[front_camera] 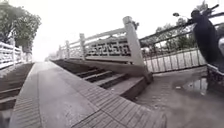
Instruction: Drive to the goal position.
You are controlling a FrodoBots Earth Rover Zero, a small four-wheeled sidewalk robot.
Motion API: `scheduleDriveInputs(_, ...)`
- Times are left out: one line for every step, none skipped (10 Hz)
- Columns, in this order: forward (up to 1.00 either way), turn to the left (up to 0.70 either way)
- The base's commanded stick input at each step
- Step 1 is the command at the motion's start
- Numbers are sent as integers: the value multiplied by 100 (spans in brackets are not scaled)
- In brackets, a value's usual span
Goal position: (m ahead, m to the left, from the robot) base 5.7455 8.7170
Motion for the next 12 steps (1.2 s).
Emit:
scheduleDriveInputs(45,7)
scheduleDriveInputs(45,0)
scheduleDriveInputs(45,0)
scheduleDriveInputs(45,16)
scheduleDriveInputs(45,27)
scheduleDriveInputs(9,41)
scheduleDriveInputs(0,45)
scheduleDriveInputs(0,45)
scheduleDriveInputs(0,45)
scheduleDriveInputs(0,45)
scheduleDriveInputs(0,45)
scheduleDriveInputs(0,45)
